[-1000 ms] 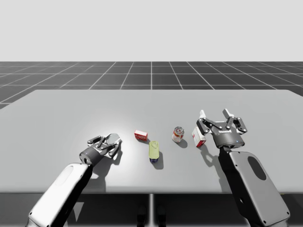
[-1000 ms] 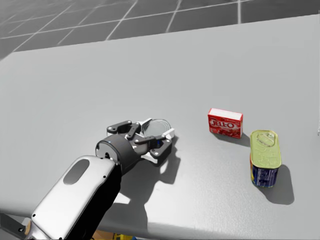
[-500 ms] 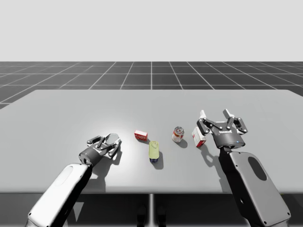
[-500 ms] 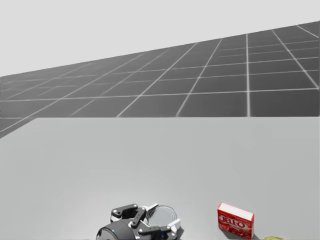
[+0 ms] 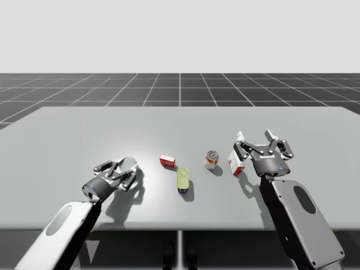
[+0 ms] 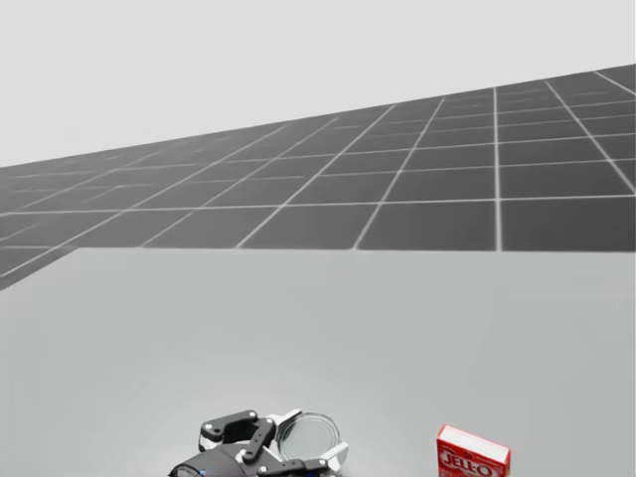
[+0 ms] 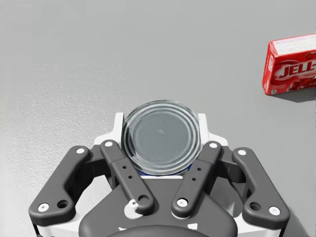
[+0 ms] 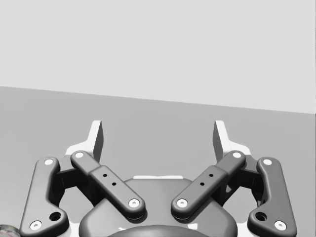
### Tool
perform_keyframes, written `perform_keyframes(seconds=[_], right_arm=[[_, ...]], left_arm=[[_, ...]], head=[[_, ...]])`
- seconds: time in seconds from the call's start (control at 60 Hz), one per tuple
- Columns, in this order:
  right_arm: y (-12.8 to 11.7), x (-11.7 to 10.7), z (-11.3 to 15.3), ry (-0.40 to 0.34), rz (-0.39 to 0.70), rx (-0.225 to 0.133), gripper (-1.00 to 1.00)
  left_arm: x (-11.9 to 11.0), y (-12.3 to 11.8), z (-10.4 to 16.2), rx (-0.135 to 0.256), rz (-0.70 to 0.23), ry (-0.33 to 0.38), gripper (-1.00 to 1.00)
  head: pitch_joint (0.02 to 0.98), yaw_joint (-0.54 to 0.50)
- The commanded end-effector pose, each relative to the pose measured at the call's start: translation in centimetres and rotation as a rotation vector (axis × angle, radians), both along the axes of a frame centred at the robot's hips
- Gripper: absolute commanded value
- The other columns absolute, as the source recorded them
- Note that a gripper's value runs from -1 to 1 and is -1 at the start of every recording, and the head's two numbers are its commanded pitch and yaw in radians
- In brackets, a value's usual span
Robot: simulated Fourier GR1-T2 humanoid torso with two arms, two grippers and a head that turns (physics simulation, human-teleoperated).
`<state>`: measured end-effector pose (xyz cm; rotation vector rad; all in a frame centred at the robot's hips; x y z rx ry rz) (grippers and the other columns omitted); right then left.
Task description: Grasp the tuna can and hold it up.
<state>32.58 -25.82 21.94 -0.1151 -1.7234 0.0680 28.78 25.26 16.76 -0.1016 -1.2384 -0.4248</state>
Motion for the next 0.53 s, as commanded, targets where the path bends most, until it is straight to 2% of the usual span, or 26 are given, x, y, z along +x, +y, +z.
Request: perform_keyframes(seconds=[0.017,0.267,0.45,0.533], right_arm=[[-0.1,0.1,-0.1,0.004,-0.003,-0.005,-1.0],[0.0,0.1,-0.1,0.003,-0.001,-0.002,-1.0],[0.0,0.1,-0.1,0.005,-0.001,-0.009,-1.0],[0.1,0.2,-0.2,0.008,0.0,-0.012,-1.0]], left_arm=[[0.1,-1.2,4.4,0.006,-0.125,-0.082,1.0],[-0.2,-1.1,10.8,0.035,-0.105,-0.241,1.0],[-0.4,-1.4,14.0,0.034,-0.107,-0.308,1.0],[-0.9,-1.9,16.6,0.023,-0.108,-0.378,1.0]], head=[[0.425,0.37],[0.418,0.38],[0.417,0.38],[0.416,0.38]])
